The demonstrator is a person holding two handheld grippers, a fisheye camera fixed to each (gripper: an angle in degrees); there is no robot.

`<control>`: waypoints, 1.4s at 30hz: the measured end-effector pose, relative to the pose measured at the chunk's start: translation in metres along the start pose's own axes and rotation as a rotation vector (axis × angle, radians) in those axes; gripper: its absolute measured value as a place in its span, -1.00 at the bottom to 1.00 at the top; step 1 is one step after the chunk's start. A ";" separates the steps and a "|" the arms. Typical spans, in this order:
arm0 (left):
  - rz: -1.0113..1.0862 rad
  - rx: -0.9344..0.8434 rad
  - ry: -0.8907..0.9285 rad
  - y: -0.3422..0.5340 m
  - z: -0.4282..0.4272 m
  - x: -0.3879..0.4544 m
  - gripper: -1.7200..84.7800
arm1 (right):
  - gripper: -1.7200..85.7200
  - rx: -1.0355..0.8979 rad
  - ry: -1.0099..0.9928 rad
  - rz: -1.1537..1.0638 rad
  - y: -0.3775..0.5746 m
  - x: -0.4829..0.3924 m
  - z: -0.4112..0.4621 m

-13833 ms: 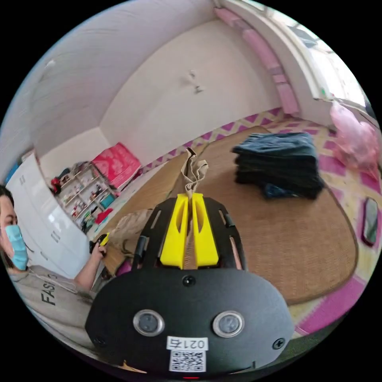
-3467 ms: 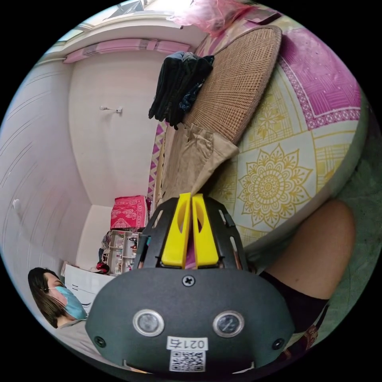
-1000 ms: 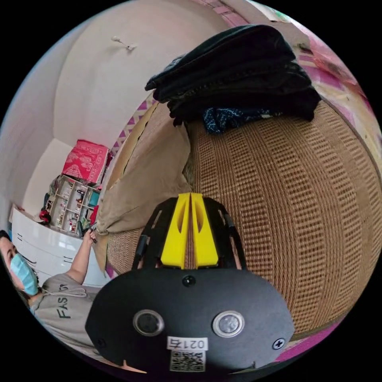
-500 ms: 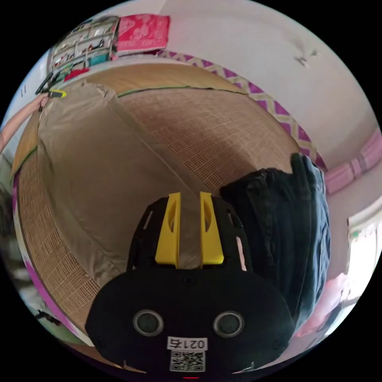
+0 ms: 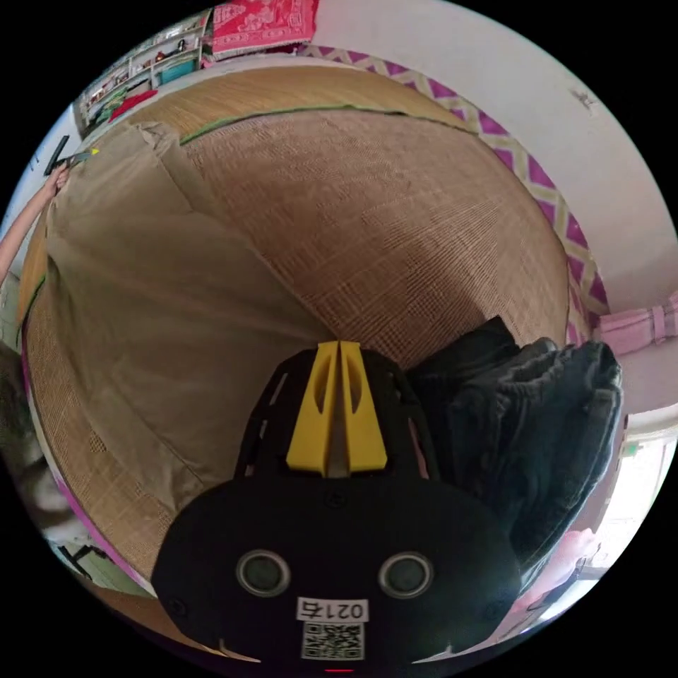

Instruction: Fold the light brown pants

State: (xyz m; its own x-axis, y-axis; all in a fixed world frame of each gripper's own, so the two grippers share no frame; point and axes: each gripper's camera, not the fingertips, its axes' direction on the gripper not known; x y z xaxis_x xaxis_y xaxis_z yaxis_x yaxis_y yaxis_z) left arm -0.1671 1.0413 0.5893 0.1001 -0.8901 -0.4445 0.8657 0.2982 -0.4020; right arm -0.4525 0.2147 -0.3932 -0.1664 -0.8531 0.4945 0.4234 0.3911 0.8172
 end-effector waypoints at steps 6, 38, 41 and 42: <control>0.149 0.055 -0.009 -0.008 -0.019 0.069 -0.98 | -0.98 -0.142 -0.039 0.074 -0.027 0.012 -0.026; 0.166 -0.064 -0.240 -0.088 0.104 0.118 -0.98 | -0.98 0.196 -0.195 -0.181 -0.157 -0.078 -0.041; 0.161 0.021 -0.207 -0.078 0.086 0.111 -0.98 | -0.98 0.330 -0.204 -0.146 -0.112 -0.077 -0.079; 0.160 0.080 -0.164 -0.072 0.071 0.113 -0.98 | -0.98 0.349 -0.230 -0.169 -0.101 -0.082 -0.086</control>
State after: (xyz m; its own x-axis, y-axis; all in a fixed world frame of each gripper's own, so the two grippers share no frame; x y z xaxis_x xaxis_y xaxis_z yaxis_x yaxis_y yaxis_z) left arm -0.1834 0.8948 0.6252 0.3121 -0.8797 -0.3589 0.8676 0.4178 -0.2696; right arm -0.4050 0.2152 -0.5415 -0.4176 -0.8314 0.3666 0.0543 0.3799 0.9235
